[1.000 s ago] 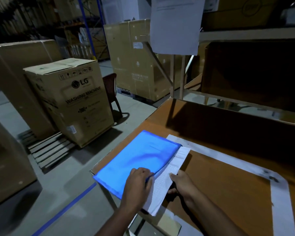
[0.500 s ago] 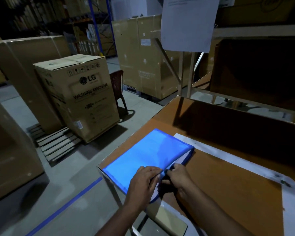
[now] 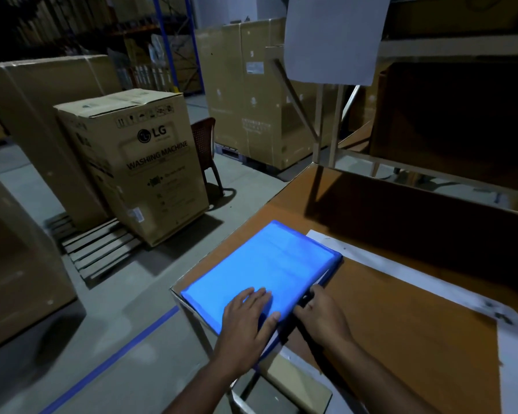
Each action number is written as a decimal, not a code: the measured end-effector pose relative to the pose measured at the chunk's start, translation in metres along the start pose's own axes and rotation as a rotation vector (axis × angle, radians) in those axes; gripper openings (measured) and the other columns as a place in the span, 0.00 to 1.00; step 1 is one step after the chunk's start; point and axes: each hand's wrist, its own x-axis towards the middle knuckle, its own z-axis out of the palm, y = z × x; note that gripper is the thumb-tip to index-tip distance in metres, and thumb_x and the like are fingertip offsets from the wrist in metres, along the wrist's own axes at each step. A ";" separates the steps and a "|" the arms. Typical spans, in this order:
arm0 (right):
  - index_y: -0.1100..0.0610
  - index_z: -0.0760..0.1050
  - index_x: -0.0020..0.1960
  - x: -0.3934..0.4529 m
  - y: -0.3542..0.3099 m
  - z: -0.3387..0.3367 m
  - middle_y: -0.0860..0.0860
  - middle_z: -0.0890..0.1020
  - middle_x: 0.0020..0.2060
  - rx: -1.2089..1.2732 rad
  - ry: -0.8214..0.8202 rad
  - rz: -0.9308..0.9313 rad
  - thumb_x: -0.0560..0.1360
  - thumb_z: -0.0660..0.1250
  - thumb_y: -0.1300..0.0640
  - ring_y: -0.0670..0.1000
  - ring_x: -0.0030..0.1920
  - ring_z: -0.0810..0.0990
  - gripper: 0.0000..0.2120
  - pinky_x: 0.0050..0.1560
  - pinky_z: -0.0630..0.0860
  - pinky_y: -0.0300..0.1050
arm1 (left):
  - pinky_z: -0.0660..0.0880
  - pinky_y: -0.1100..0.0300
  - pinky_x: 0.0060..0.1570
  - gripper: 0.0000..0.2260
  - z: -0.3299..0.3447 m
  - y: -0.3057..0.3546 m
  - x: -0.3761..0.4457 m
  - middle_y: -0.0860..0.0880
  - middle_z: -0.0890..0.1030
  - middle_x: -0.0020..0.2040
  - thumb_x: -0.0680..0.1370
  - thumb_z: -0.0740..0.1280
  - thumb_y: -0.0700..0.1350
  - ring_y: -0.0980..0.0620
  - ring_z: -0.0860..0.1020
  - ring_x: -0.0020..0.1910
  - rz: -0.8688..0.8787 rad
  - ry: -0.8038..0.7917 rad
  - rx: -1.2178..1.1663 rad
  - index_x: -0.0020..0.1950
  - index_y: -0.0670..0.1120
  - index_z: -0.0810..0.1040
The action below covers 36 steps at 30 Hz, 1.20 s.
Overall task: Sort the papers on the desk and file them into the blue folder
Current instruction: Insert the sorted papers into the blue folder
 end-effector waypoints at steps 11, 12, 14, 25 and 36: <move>0.50 0.76 0.42 -0.034 0.005 0.005 0.50 0.83 0.37 0.201 -0.084 -0.213 0.69 0.70 0.62 0.45 0.36 0.81 0.07 0.43 0.80 0.55 | 0.70 0.56 0.70 0.23 -0.012 -0.014 0.044 0.55 0.80 0.65 0.73 0.80 0.50 0.55 0.72 0.71 -0.067 -0.046 -0.211 0.67 0.54 0.81; 0.51 0.77 0.42 -0.040 0.005 0.007 0.50 0.83 0.37 0.174 -0.174 -0.267 0.68 0.72 0.60 0.45 0.36 0.81 0.07 0.43 0.80 0.55 | 0.74 0.57 0.66 0.20 -0.015 -0.017 0.040 0.57 0.82 0.59 0.71 0.81 0.49 0.57 0.76 0.65 -0.064 -0.008 -0.236 0.61 0.55 0.83; 0.50 0.77 0.44 -0.051 0.003 0.012 0.46 0.81 0.41 0.107 -0.267 -0.371 0.65 0.76 0.53 0.44 0.41 0.81 0.10 0.46 0.80 0.51 | 0.75 0.63 0.58 0.14 -0.019 -0.021 0.026 0.62 0.83 0.49 0.69 0.82 0.47 0.61 0.78 0.56 -0.061 0.056 -0.283 0.51 0.56 0.84; 0.45 0.65 0.44 -0.071 -0.007 0.058 0.41 0.73 0.39 -0.348 0.000 -0.611 0.71 0.67 0.40 0.46 0.45 0.73 0.13 0.50 0.71 0.43 | 0.75 0.63 0.55 0.08 -0.023 -0.029 -0.043 0.62 0.84 0.46 0.72 0.78 0.44 0.59 0.80 0.54 -0.053 0.112 -0.290 0.47 0.57 0.86; 0.48 0.74 0.45 -0.067 -0.003 0.037 0.41 0.81 0.41 -0.006 -0.078 -0.465 0.73 0.66 0.57 0.41 0.45 0.78 0.05 0.43 0.73 0.34 | 0.71 0.53 0.61 0.09 -0.023 -0.021 -0.051 0.63 0.81 0.51 0.71 0.78 0.54 0.60 0.78 0.58 0.072 0.116 -0.204 0.49 0.58 0.83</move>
